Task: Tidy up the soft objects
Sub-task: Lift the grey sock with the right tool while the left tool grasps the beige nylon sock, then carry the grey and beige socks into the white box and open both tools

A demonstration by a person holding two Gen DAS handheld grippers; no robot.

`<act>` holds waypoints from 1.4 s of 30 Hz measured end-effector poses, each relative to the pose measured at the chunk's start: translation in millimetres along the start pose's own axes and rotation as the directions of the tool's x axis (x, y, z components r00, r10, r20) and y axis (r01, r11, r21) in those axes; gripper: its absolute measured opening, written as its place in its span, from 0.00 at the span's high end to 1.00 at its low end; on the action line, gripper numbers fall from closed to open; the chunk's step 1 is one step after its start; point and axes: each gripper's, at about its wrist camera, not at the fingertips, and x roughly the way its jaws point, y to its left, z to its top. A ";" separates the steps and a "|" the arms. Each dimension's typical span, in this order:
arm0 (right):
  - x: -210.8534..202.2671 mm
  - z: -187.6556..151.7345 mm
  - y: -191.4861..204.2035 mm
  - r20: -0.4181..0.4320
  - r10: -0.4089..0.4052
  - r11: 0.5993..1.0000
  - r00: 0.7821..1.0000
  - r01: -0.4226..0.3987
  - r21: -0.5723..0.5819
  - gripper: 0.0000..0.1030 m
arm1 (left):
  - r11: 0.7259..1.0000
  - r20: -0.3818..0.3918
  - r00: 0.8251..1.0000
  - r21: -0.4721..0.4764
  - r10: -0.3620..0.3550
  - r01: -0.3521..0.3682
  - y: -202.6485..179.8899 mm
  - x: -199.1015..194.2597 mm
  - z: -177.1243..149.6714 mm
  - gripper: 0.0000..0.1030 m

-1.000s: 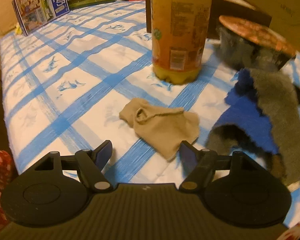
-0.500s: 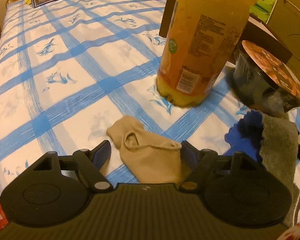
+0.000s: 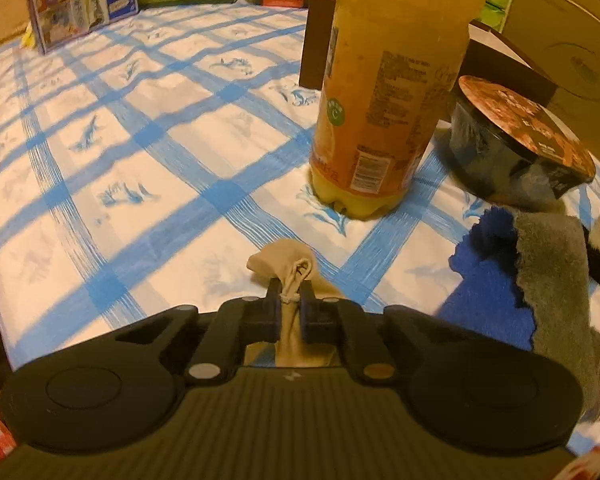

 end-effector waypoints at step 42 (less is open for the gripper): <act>217.2 201.5 74.8 -0.068 0.268 0.958 0.961 -0.274 -0.090 0.92 | 0.936 0.229 0.968 0.352 -0.105 0.019 -44.6 38.1 324.8 0.93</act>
